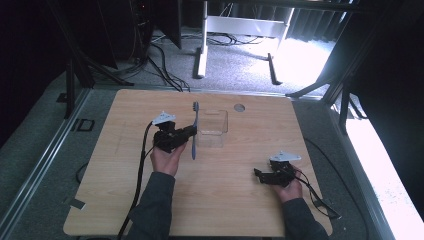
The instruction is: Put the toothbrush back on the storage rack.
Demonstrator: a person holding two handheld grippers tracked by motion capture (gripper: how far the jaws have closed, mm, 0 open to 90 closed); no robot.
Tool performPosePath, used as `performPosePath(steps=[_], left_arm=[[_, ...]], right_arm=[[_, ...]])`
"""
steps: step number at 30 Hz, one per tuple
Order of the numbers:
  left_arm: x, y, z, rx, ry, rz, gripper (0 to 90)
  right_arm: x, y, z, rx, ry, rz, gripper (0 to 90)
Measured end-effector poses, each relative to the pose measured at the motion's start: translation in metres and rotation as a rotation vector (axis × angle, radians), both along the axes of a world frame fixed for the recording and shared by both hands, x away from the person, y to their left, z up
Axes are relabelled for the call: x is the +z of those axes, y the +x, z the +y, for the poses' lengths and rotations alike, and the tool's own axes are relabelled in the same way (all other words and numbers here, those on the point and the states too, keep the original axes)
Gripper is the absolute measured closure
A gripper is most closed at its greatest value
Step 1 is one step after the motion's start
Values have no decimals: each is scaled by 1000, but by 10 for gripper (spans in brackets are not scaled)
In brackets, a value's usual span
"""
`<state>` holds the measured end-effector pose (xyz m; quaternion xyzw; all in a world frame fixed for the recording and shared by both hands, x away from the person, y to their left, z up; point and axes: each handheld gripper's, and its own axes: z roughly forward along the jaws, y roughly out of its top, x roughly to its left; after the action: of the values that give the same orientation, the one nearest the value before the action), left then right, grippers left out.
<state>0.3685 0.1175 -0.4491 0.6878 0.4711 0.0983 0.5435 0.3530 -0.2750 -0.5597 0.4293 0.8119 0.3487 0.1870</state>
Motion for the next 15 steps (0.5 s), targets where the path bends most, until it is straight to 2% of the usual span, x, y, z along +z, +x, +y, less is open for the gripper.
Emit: performPosePath(steps=[4, 15], left_arm=[[0, 1, 1, 4, -22, -3, 815], [0, 4, 1, 18, -36, -12, 815]], right_arm=[[0, 0, 0, 0, 0, 0, 189], [0, 0, 0, 0, 0, 0, 189]])
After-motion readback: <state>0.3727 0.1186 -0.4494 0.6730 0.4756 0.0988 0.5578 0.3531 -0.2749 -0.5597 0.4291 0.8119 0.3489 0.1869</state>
